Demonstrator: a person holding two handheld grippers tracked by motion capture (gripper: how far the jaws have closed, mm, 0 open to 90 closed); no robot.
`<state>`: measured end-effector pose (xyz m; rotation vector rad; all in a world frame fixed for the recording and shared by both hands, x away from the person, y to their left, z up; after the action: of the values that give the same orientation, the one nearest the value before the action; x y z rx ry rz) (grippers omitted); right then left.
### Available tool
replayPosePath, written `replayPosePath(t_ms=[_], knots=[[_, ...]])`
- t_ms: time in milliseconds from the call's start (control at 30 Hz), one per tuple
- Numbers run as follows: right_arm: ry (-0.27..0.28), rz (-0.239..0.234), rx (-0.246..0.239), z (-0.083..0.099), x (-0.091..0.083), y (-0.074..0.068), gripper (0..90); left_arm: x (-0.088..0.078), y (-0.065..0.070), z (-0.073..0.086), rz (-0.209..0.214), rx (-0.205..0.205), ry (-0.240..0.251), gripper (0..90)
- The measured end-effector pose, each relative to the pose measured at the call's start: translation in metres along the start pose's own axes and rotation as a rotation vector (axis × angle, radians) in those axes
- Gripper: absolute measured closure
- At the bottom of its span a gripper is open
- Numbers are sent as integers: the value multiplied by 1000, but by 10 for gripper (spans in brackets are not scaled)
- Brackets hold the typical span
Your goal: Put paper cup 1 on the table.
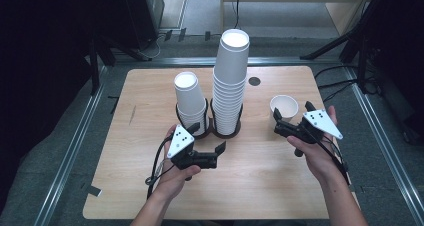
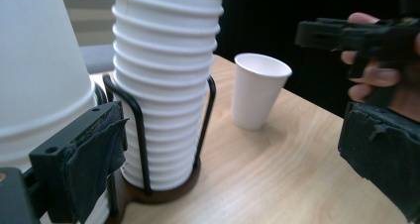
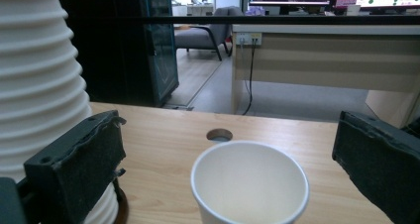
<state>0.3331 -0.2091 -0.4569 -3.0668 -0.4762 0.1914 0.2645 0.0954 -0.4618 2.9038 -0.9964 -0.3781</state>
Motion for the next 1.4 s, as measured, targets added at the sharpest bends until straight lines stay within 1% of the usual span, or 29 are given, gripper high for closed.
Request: replayPosePath(t_ms=[100, 233, 367, 400, 533, 567, 633, 667, 733, 867, 1000, 1100, 1167, 1200, 1333, 1400], knots=[[9, -16, -10, -13, -2, -7, 0, 8, -1, -8, -15, 14, 7, 0], [23, -49, -24, -29, -4, -18, 0, 18, -2, -15, -21, 13, 13, 0], [40, -82, -26, -43, -7, -30, 0, 28, -4, -20, -42, 13, 19, 0], [44, -88, -26, -46, -7, -32, 0, 30, -5, -21, -54, 18, 18, 0], [61, -123, 7, -60, -10, -39, 0, 39, -8, -25, -67, 11, 21, 0], [64, -129, 12, -63, -10, -41, 0, 41, -8, -26, -72, 17, 20, 0], [68, -137, 9, -69, -11, -44, 0, 45, -8, -29, -74, 15, 25, 0], [71, -143, 8, -71, -11, -46, 0, 47, -8, -31, -82, 14, 30, 0], [74, -159, 8, -76, -11, -50, 0, 51, -7, -34, -92, 27, 39, 0], [81, -195, 5, -86, -11, -59, 0, 61, -5, -38, -133, 42, 45, 0], [86, -226, 2, -97, -9, -67, 0, 71, -4, -39, -163, 37, 43, 0], [88, -242, 2, -103, -7, -73, 0, 77, -4, -39, -213, 39, 41, 0], [88, -255, 6, -107, -5, -77, 0, 80, -5, -39, -238, 41, 40, 0], [88, -261, 7, -108, -4, -79, 0, 81, -5, -39, -243, 45, 42, 0], [83, -295, -10, -111, 0, -86, 0, 86, -5, -39, -258, 40, 57, 0], [81, -298, -16, -113, 3, -89, 0, 87, -6, -39, -260, 36, 62, 0]])
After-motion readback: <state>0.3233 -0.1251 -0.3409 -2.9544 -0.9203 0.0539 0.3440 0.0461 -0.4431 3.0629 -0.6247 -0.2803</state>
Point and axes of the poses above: each handheld gripper's, and its own axes: x roughly forward along the jaws, z roughly out of its underside, y roughly to its right, the point moved 2 cm from there along x, roughly forward along the jaws, and after that the axes turned 1 degree about -z, right-handed, at the moved point
